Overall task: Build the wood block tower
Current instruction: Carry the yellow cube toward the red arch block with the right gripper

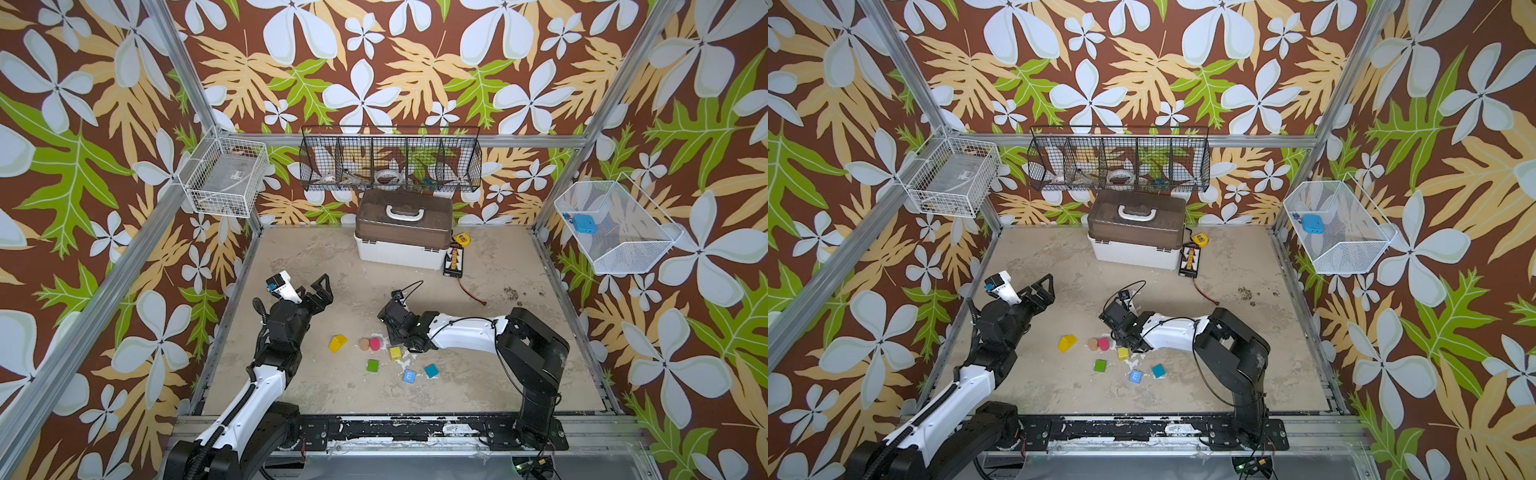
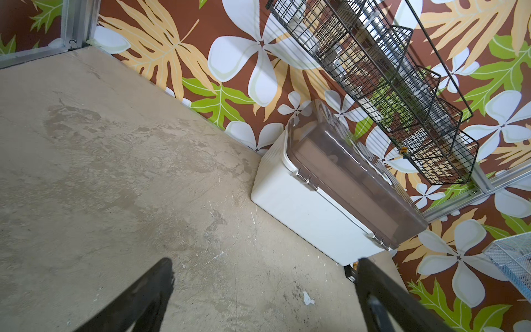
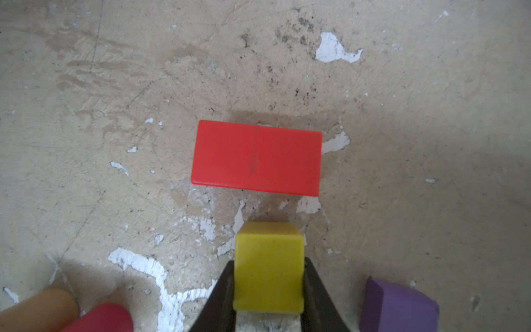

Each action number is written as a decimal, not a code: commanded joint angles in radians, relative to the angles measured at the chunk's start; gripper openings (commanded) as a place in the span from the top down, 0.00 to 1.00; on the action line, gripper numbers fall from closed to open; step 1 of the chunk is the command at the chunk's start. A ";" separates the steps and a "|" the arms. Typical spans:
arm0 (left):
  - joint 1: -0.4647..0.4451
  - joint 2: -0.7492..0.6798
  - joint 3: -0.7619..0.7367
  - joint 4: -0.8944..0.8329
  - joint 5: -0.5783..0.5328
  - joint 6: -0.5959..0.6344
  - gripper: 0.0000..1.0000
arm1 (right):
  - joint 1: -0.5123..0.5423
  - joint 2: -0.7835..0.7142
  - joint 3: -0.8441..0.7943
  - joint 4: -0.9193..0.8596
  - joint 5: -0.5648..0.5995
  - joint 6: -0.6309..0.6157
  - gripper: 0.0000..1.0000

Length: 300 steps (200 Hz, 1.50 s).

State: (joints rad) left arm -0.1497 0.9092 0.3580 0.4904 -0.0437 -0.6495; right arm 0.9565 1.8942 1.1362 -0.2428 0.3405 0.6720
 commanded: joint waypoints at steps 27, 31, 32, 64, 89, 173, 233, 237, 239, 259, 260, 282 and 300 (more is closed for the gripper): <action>0.001 0.005 0.007 0.020 0.000 0.007 0.00 | -0.010 0.017 0.017 -0.029 0.012 -0.009 0.65; -0.001 0.004 0.007 0.020 0.000 0.006 0.00 | -0.012 0.018 0.017 -0.027 0.010 -0.009 0.65; -0.001 0.003 0.007 0.020 0.000 0.006 0.00 | -0.012 0.019 0.017 -0.027 0.010 -0.008 0.65; 0.000 0.006 0.006 0.020 0.000 0.005 0.00 | -0.021 0.019 0.016 -0.030 0.011 -0.005 0.64; 0.000 0.011 0.007 0.020 0.003 0.005 0.00 | -0.025 0.020 0.016 -0.027 0.002 -0.005 0.61; 0.001 0.014 0.009 0.020 0.004 0.003 0.00 | -0.030 0.029 0.026 -0.029 -0.009 -0.014 0.59; 0.000 0.003 0.007 0.017 0.002 0.002 0.00 | -0.045 0.042 0.031 -0.030 -0.026 -0.008 0.59; 0.000 0.003 0.007 0.019 0.002 0.003 0.00 | -0.046 0.044 0.033 -0.029 -0.026 -0.009 0.60; 0.000 0.003 0.007 0.018 0.002 0.004 0.00 | -0.047 0.043 0.032 -0.029 -0.028 -0.009 0.60; 0.000 0.006 0.009 0.017 0.004 0.002 0.00 | -0.051 0.053 0.038 -0.028 -0.033 -0.014 0.60; 0.001 0.006 0.009 0.018 0.004 0.002 0.00 | -0.050 0.052 0.039 -0.028 -0.033 -0.014 0.60; 0.000 0.006 0.009 0.018 0.007 0.001 0.00 | -0.055 0.063 0.046 -0.030 -0.040 -0.020 0.61; 0.000 0.005 0.009 0.019 0.005 0.001 0.00 | -0.056 0.070 0.052 -0.029 -0.046 -0.026 0.63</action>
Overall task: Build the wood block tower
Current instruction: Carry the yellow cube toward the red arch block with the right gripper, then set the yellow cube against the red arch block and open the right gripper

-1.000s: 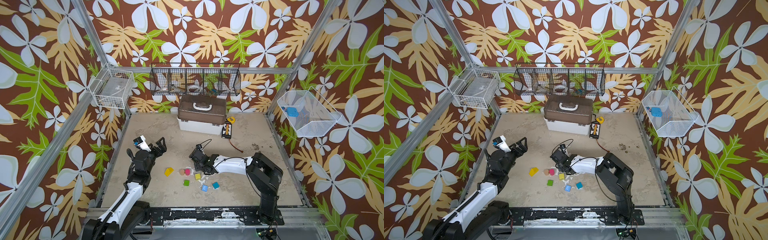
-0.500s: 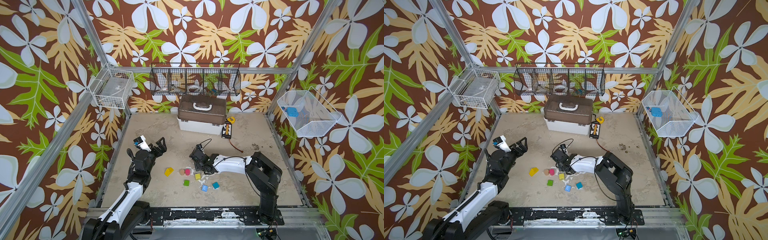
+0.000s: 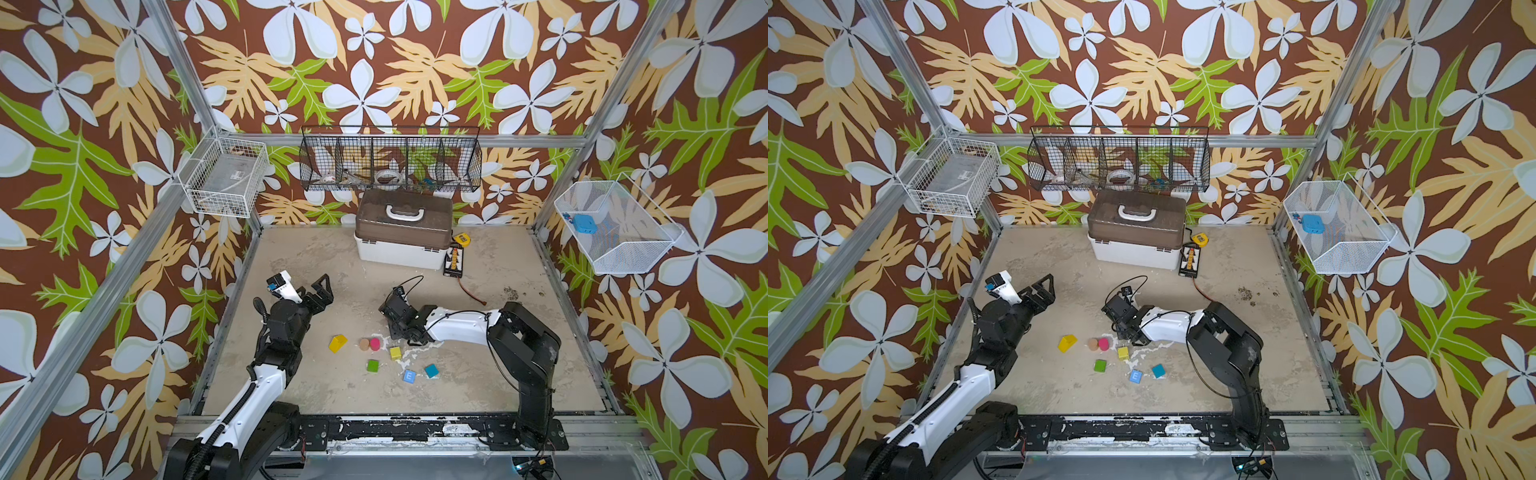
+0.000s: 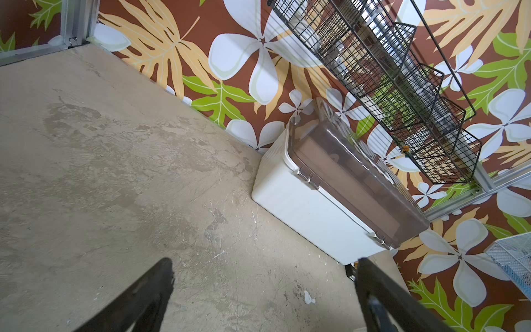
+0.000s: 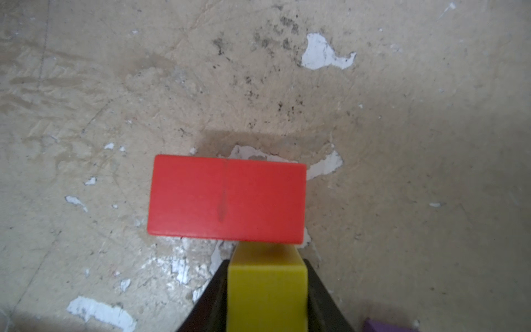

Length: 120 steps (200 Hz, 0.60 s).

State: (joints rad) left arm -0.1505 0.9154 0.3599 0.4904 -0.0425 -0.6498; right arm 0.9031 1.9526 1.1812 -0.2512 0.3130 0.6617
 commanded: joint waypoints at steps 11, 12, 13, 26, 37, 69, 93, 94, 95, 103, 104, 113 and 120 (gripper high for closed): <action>-0.001 -0.001 0.007 0.019 0.005 0.001 0.00 | -0.003 0.017 0.012 -0.022 -0.018 -0.018 0.64; 0.000 -0.002 0.007 0.017 0.005 0.001 0.00 | -0.003 0.017 0.012 -0.022 -0.018 -0.017 0.64; 0.001 -0.002 0.007 0.017 0.005 0.001 0.00 | -0.002 0.017 0.013 -0.023 -0.018 -0.017 0.64; 0.001 -0.002 0.007 0.017 0.004 0.001 0.00 | -0.003 0.021 0.017 -0.027 -0.015 -0.019 0.65; 0.000 -0.003 0.007 0.016 0.005 0.001 0.00 | -0.004 0.024 0.020 -0.030 -0.012 -0.021 0.65; 0.000 -0.005 0.007 0.016 0.007 -0.001 0.00 | -0.004 0.026 0.029 -0.039 -0.002 -0.029 0.64; 0.000 -0.006 0.007 0.016 0.009 -0.001 0.00 | -0.006 0.026 0.032 -0.044 0.004 -0.033 0.62; -0.001 -0.006 0.007 0.016 0.009 -0.001 0.00 | -0.007 0.026 0.032 -0.045 0.004 -0.033 0.62; -0.001 -0.006 0.007 0.016 0.008 -0.002 0.00 | -0.006 0.025 0.032 -0.044 0.004 -0.034 0.62; -0.001 -0.006 0.007 0.016 0.008 -0.001 0.00 | -0.006 0.025 0.032 -0.045 0.006 -0.034 0.62; -0.001 -0.007 0.007 0.016 0.009 -0.001 0.00 | -0.006 0.024 0.032 -0.045 0.007 -0.034 0.62; 0.000 -0.007 0.007 0.016 0.010 -0.001 0.00 | -0.007 0.023 0.033 -0.045 0.008 -0.034 0.62; 0.001 -0.008 0.007 0.016 0.009 -0.001 0.00 | -0.007 0.023 0.032 -0.046 0.010 -0.035 0.62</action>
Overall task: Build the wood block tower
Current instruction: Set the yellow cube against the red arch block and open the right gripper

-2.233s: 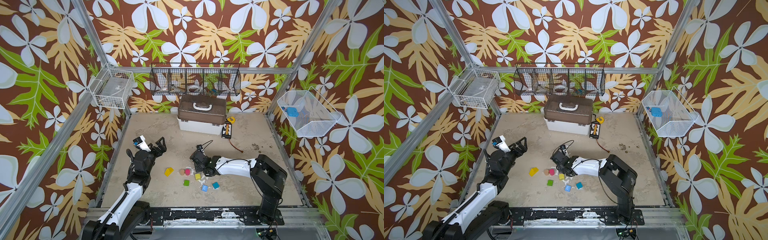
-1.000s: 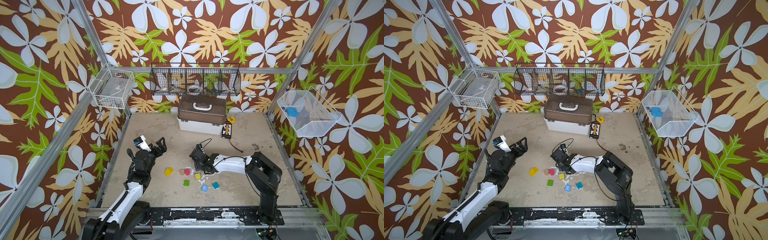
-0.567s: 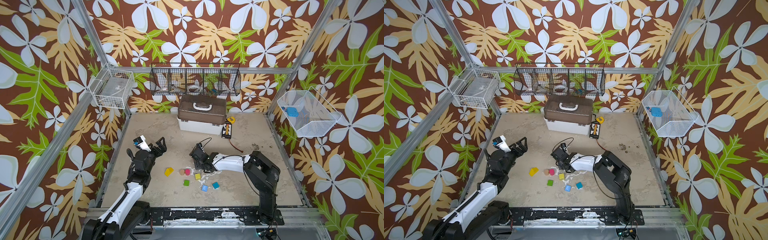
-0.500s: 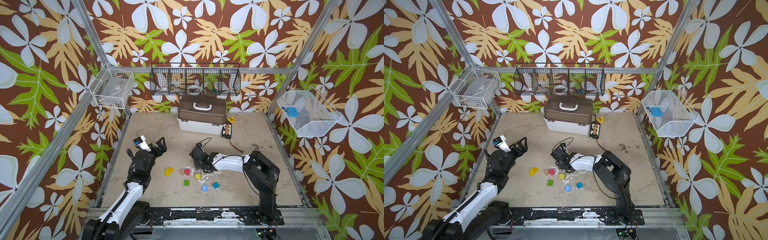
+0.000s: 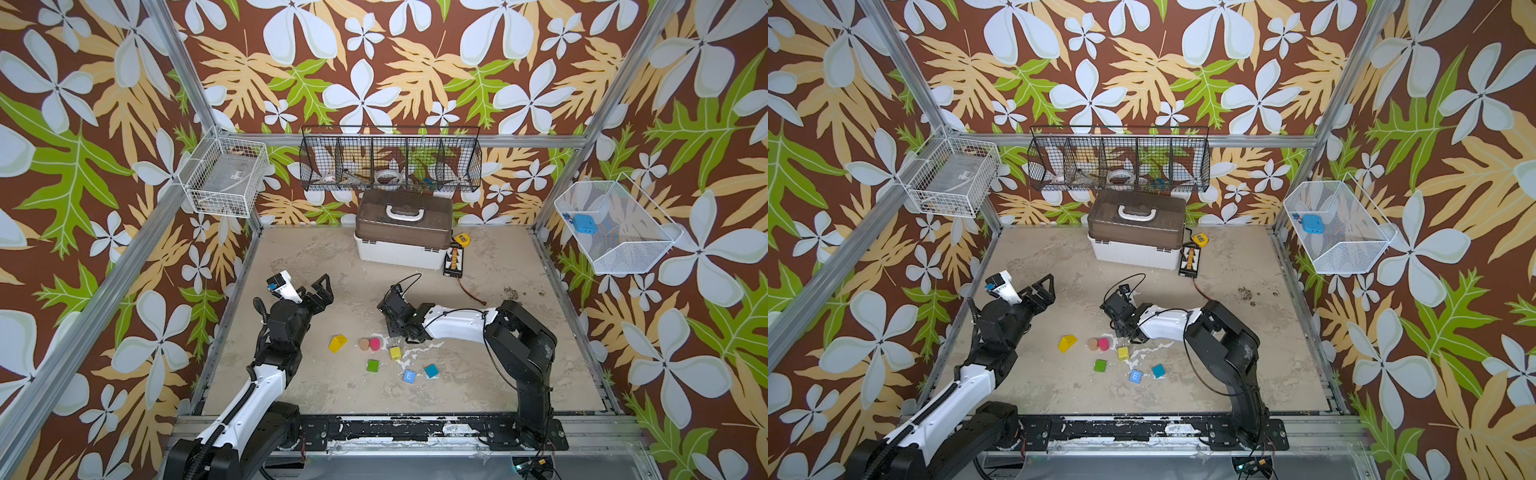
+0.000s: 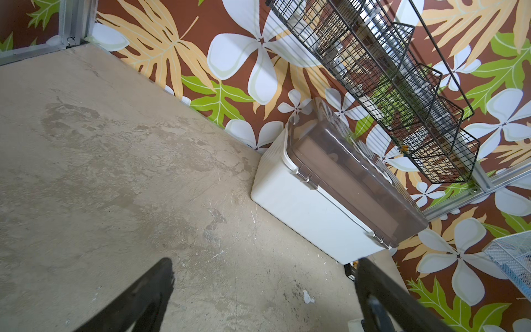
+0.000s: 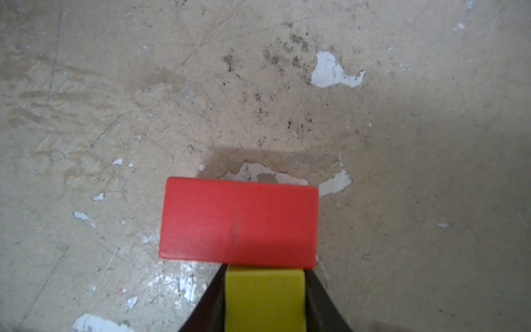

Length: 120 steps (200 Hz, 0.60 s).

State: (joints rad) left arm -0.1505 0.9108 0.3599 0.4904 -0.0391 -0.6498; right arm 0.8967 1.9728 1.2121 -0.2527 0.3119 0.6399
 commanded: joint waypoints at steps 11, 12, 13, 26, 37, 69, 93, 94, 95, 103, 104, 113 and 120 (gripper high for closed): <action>-0.001 -0.004 0.007 0.016 0.005 -0.003 0.00 | -0.002 0.001 0.003 -0.046 0.015 -0.014 0.62; 0.000 -0.004 0.007 0.016 0.005 -0.003 0.00 | -0.002 0.001 0.004 -0.047 0.016 -0.015 0.62; 0.000 -0.004 0.007 0.016 0.005 -0.003 0.00 | -0.002 0.001 0.004 -0.047 0.016 -0.014 0.62; 0.000 -0.004 0.007 0.016 0.007 -0.003 0.00 | -0.005 0.001 0.003 -0.048 0.015 -0.015 0.62; 0.000 -0.004 0.007 0.016 0.007 -0.003 0.00 | -0.007 0.001 0.003 -0.047 0.013 -0.016 0.62; 0.000 -0.007 0.007 0.016 0.007 -0.003 0.00 | -0.014 0.001 0.002 -0.047 0.006 -0.020 0.62; -0.001 -0.006 0.007 0.016 0.007 -0.004 0.00 | -0.015 0.004 0.006 -0.041 -0.008 -0.031 0.62; -0.001 -0.006 0.007 0.016 0.007 -0.004 0.00 | -0.015 0.005 0.006 -0.041 -0.009 -0.031 0.62; 0.000 -0.006 0.007 0.016 0.008 -0.004 0.00 | -0.015 0.005 0.006 -0.041 -0.009 -0.032 0.62; 0.000 -0.006 0.007 0.017 0.007 -0.004 0.00 | -0.015 0.006 0.008 -0.041 -0.011 -0.034 0.62; 0.000 -0.007 0.007 0.016 0.007 -0.004 0.00 | -0.015 0.007 0.008 -0.041 -0.011 -0.034 0.62; -0.001 -0.006 0.007 0.016 0.009 -0.004 0.00 | -0.014 0.010 0.013 -0.043 -0.013 -0.037 0.59; -0.001 -0.006 0.007 0.016 0.009 -0.004 0.00 | -0.014 0.013 0.016 -0.045 -0.014 -0.040 0.56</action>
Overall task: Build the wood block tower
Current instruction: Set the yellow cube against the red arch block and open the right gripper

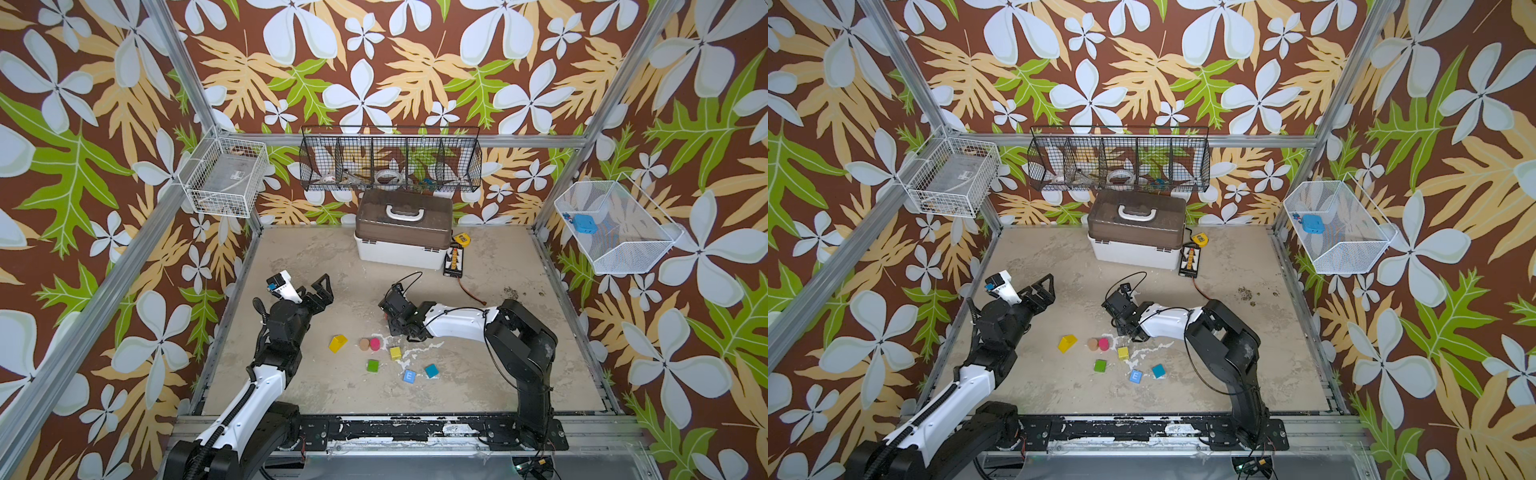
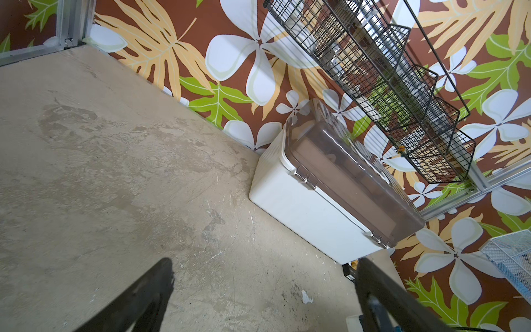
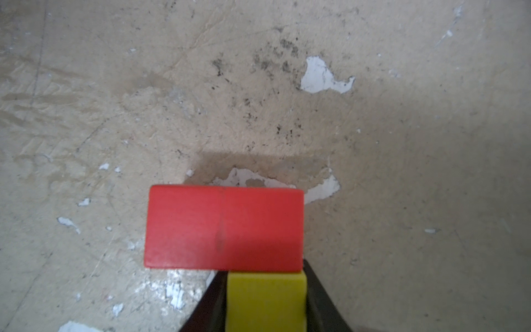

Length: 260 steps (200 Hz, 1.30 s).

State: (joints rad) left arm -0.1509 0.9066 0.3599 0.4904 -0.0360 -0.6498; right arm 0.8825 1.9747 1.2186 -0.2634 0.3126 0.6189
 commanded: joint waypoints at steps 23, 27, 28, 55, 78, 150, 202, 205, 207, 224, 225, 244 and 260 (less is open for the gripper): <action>0.000 -0.004 0.007 0.016 0.007 -0.004 0.00 | -0.001 0.008 0.010 -0.038 -0.021 -0.022 0.52; -0.001 -0.003 0.007 0.016 0.008 -0.004 0.00 | 0.000 0.003 0.008 -0.039 -0.021 -0.022 0.51; -0.001 -0.003 0.007 0.016 0.008 -0.004 0.00 | 0.000 0.002 0.007 -0.039 -0.021 -0.022 0.50; -0.001 -0.005 0.005 0.016 0.007 -0.004 0.00 | 0.000 -0.056 -0.020 -0.024 -0.020 -0.030 0.44; 0.000 -0.003 0.005 0.018 0.010 -0.005 0.00 | 0.000 -0.123 -0.048 -0.020 -0.010 -0.039 0.39; -0.001 -0.004 0.005 0.022 0.017 -0.004 0.00 | 0.000 -0.319 -0.244 0.029 -0.011 -0.010 0.42; -0.018 0.014 0.014 0.024 0.027 0.006 0.00 | 0.017 -0.406 -0.341 0.100 -0.134 0.007 0.42; -0.023 0.014 0.015 0.025 0.027 0.008 0.00 | 0.020 -0.414 -0.348 0.103 -0.134 0.009 0.42; -0.026 0.015 0.016 0.025 0.027 0.013 0.00 | 0.022 -0.420 -0.353 0.103 -0.133 0.012 0.42; -0.060 0.018 0.025 0.022 0.024 0.039 0.00 | 0.025 -0.482 -0.390 0.115 -0.124 0.027 0.42; -0.063 0.019 0.026 0.022 0.025 0.041 0.00 | 0.025 -0.487 -0.391 0.115 -0.120 0.029 0.42; -0.102 0.021 0.034 0.022 0.097 0.074 0.00 | 0.021 -0.577 -0.401 0.095 -0.033 0.031 0.39; -0.137 -0.004 0.027 0.045 0.323 0.060 0.00 | 0.011 -0.661 -0.427 0.085 0.040 0.033 0.36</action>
State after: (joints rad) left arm -0.2481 0.9249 0.3878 0.4900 0.0391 -0.6090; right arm 0.9016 1.3987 0.8154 -0.1791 0.2371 0.6334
